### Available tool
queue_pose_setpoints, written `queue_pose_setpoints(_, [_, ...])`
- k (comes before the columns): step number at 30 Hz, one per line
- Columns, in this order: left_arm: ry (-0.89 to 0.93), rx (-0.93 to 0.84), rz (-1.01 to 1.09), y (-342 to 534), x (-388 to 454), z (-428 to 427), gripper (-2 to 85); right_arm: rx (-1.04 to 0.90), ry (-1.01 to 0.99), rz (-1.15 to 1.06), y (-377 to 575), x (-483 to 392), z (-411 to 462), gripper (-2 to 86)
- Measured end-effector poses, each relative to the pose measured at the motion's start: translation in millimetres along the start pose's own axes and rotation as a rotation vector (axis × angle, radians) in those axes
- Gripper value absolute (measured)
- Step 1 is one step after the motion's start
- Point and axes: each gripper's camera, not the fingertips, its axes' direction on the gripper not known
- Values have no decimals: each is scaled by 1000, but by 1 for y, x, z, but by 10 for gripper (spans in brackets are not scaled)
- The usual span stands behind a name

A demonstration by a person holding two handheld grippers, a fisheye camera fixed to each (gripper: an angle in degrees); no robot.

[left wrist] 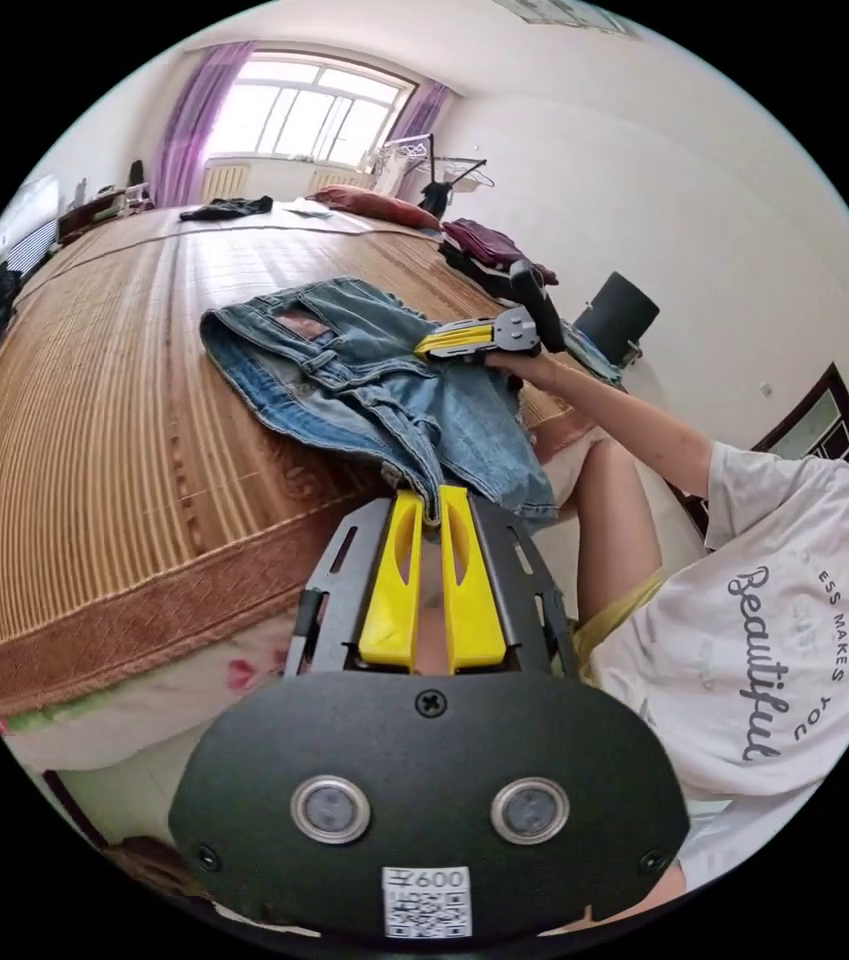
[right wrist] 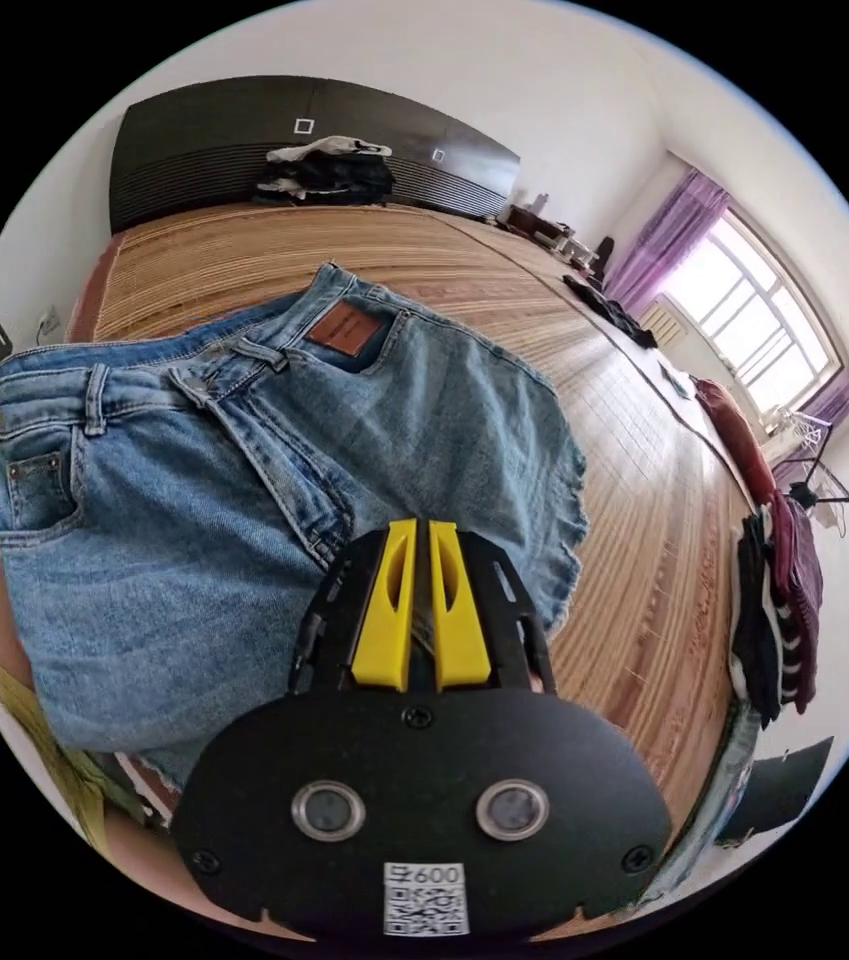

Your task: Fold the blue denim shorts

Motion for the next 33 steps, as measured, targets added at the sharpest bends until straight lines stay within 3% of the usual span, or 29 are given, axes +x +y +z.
queue_pose_setpoints(10, [75, -4, 69, -59, 27, 70, 26, -161, -33, 132, -21, 85, 38, -8])
queue_pose_setpoints(16, [33, 54, -108, -20, -31, 21, 24, -120, 76, 106, -102, 20, 69, -5])
queue_pose_setpoints(19, [54, 130, -224, 12, -63, -13, 23, 43, 21, 67, -118, -29, 45, 11])
queue_pose_setpoints(21, [59, 162, -255, 26, -72, -28, 22, 209, -101, 68, -102, -65, -3, 70])
queue_pose_setpoints(26, [166, 379, -362, 50, -88, -68, 19, 351, -461, 18, -4, -143, -99, 166])
queue_pose_setpoints(29, [268, 508, -411, 52, -94, -79, 18, 462, -405, 35, 69, -196, -124, 147])
queue_pose_setpoints(33, [273, 572, -446, 45, -89, -87, 19, 359, -327, 194, 110, -247, -117, 178])
